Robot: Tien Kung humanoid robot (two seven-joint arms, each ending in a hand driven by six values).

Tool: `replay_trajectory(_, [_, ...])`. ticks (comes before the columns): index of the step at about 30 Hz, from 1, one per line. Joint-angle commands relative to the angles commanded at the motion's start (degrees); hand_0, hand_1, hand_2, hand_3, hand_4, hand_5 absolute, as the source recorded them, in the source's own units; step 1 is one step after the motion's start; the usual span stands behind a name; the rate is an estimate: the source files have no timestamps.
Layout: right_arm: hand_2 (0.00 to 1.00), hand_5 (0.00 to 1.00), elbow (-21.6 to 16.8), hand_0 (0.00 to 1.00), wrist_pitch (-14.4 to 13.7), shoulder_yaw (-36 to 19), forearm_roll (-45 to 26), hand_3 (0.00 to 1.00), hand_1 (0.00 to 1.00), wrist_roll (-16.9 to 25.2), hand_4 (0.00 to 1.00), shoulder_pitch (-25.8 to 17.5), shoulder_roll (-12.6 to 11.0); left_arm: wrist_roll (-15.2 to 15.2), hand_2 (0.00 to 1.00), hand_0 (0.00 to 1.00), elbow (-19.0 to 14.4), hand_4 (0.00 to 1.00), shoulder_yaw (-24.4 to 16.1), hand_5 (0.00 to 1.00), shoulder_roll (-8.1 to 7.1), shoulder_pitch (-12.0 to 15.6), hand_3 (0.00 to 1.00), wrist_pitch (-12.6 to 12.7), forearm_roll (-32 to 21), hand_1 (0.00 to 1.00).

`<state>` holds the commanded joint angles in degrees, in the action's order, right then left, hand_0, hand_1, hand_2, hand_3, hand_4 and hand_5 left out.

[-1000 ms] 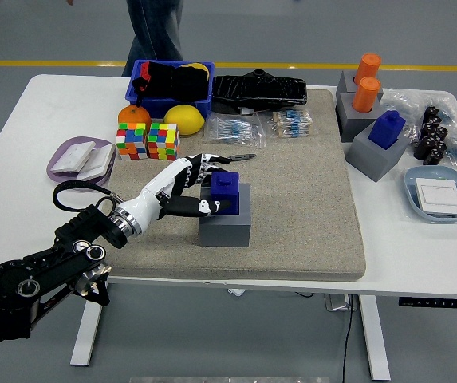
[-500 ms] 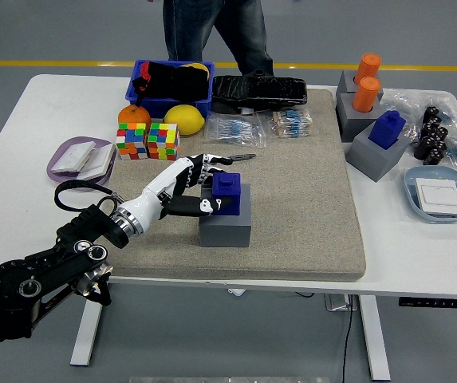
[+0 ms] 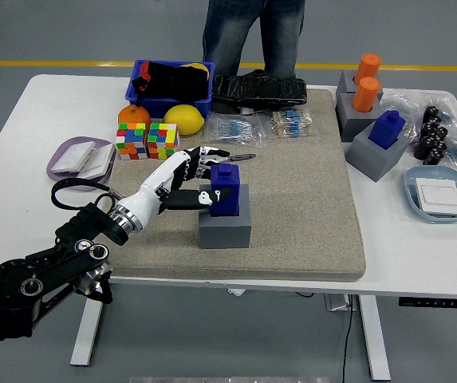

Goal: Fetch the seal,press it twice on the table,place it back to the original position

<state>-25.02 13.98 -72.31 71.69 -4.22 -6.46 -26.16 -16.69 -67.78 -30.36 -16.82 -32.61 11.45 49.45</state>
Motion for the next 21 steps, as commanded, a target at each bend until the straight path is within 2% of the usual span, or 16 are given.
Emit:
replay_trajectory(15, [0.682,0.484,0.0,0.802,0.0,0.0,0.0,0.677,0.711,0.0,0.852,0.0,0.1,-1.5,0.494,0.612,-0.8,0.612,-1.8,0.002,-0.14,0.5,0.673,0.3,-0.6,0.433])
replay_trajectory(21, [0.681,0.483,0.0,0.802,0.0,-0.1,0.0,0.676,0.710,0.1,0.851,0.0,0.1,-1.8,0.492,0.612,-1.3,0.616,-3.8,0.002,-1.71,0.4,0.671,0.5,-0.2,0.435])
